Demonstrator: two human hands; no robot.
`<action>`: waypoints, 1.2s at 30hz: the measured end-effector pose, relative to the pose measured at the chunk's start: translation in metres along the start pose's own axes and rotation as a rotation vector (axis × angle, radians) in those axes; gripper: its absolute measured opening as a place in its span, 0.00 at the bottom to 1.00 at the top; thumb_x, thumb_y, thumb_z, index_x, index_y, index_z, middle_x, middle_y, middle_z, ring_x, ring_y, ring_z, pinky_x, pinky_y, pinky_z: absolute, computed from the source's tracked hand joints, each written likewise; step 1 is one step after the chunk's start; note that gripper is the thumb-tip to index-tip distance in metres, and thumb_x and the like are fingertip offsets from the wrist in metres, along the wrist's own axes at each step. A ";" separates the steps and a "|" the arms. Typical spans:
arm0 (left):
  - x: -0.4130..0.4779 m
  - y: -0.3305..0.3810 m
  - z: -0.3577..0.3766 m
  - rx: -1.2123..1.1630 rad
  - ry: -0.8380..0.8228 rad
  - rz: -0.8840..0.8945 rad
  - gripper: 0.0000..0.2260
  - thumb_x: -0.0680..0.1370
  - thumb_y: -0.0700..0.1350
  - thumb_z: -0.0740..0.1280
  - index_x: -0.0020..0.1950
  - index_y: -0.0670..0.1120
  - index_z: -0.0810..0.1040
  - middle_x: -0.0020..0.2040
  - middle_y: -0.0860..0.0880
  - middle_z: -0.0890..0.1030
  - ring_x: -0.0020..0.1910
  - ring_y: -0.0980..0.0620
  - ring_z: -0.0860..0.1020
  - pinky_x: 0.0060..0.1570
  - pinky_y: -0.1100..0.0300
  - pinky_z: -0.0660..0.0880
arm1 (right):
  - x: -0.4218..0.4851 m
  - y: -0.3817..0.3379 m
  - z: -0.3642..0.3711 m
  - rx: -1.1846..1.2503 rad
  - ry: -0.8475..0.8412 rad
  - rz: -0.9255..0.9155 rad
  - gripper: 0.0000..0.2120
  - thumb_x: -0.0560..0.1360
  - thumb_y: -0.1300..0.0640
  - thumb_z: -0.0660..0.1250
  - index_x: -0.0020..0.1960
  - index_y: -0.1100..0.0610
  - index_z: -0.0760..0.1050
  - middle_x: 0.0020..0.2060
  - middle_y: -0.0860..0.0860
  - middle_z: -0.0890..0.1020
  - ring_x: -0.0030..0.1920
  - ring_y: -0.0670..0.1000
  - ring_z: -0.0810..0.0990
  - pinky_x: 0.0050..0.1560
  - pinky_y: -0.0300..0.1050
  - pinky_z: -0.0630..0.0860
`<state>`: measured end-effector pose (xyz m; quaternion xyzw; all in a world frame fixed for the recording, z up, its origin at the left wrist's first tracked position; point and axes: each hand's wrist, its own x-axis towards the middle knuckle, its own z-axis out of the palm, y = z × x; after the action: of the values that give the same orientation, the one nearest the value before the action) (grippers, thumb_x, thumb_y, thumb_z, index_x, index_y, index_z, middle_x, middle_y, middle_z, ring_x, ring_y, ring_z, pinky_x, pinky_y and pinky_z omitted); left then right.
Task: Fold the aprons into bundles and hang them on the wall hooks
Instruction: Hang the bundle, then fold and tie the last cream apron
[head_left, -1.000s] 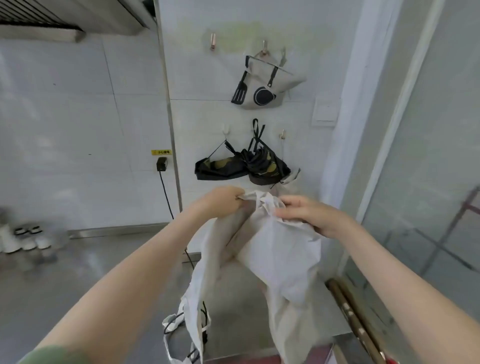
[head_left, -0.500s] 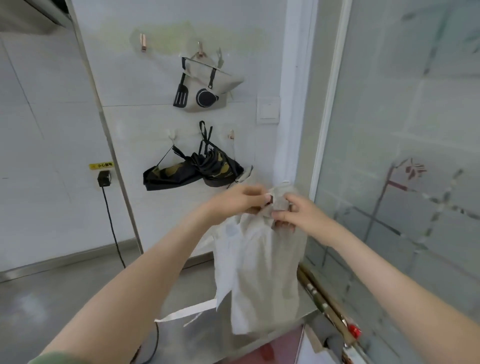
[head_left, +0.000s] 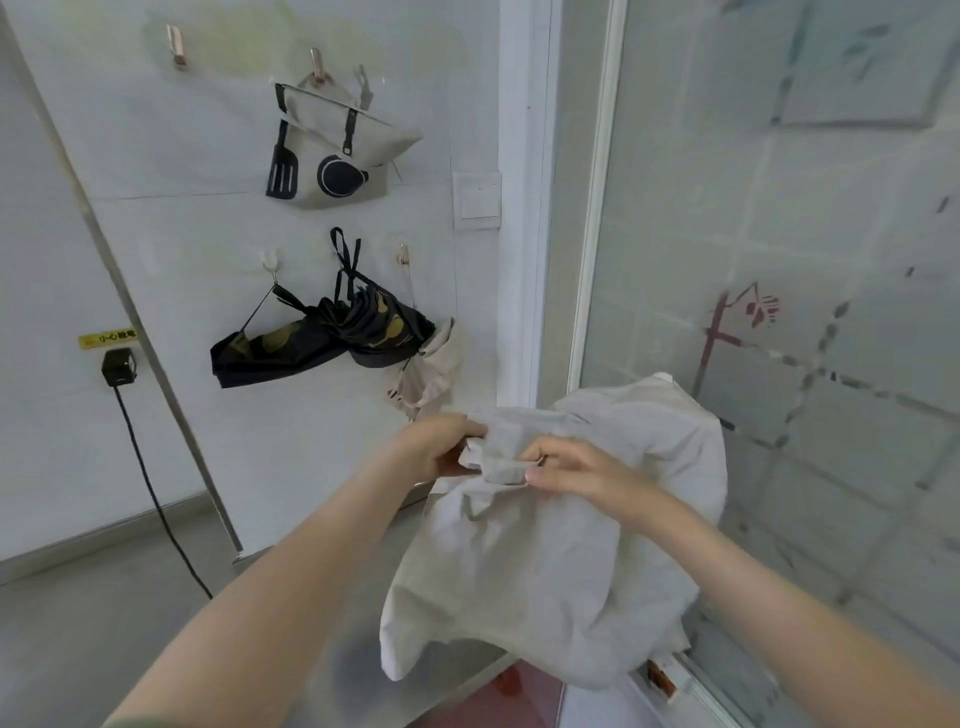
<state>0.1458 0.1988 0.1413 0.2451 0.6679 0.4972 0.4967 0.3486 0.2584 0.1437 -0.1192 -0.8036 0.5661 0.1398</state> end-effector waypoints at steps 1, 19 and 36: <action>0.001 -0.003 -0.001 0.000 0.010 0.045 0.05 0.80 0.38 0.62 0.56 0.41 0.72 0.42 0.44 0.77 0.38 0.50 0.76 0.34 0.58 0.76 | 0.000 0.000 0.000 0.004 -0.039 0.059 0.10 0.76 0.54 0.67 0.52 0.59 0.78 0.40 0.50 0.80 0.43 0.45 0.79 0.45 0.40 0.74; -0.043 -0.003 -0.051 -0.030 -0.553 0.290 0.21 0.61 0.46 0.81 0.52 0.48 0.83 0.48 0.49 0.84 0.49 0.51 0.82 0.47 0.59 0.79 | 0.063 0.028 -0.032 -0.128 0.352 0.298 0.51 0.69 0.44 0.74 0.79 0.47 0.43 0.77 0.48 0.51 0.76 0.51 0.53 0.72 0.50 0.57; -0.048 -0.005 -0.023 0.822 0.166 0.368 0.18 0.77 0.57 0.65 0.62 0.49 0.74 0.59 0.51 0.77 0.55 0.53 0.75 0.54 0.60 0.71 | 0.071 0.012 -0.009 0.161 0.453 0.244 0.19 0.78 0.49 0.65 0.64 0.58 0.75 0.61 0.52 0.79 0.61 0.53 0.77 0.65 0.50 0.71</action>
<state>0.1443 0.1481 0.1573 0.4957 0.7927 0.2886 0.2065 0.2861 0.2949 0.1412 -0.3273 -0.6838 0.5998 0.2560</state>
